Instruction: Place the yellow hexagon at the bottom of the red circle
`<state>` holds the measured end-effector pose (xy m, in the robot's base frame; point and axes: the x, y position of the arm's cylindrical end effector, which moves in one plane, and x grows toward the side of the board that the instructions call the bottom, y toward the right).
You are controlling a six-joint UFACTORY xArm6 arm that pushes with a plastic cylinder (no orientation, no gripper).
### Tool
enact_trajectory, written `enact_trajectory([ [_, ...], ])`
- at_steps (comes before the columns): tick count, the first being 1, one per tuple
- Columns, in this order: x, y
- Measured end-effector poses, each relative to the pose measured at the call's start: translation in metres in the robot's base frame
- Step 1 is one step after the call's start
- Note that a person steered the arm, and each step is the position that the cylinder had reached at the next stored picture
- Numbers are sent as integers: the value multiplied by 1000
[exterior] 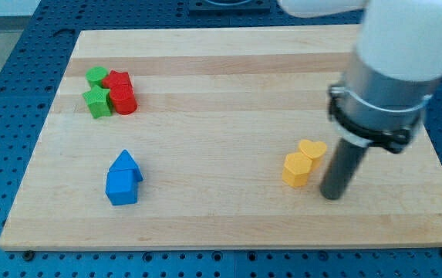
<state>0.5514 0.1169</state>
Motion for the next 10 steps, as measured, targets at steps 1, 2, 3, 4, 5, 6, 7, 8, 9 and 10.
enact_trajectory([
  [1, -31, -39],
  [2, -50, -84],
  [3, -65, -111],
  [4, -65, -77],
  [5, -80, -67],
  [6, -94, -106],
  [7, -96, -160],
  [8, -96, -207],
  [9, -98, -221],
  [10, -92, -222],
])
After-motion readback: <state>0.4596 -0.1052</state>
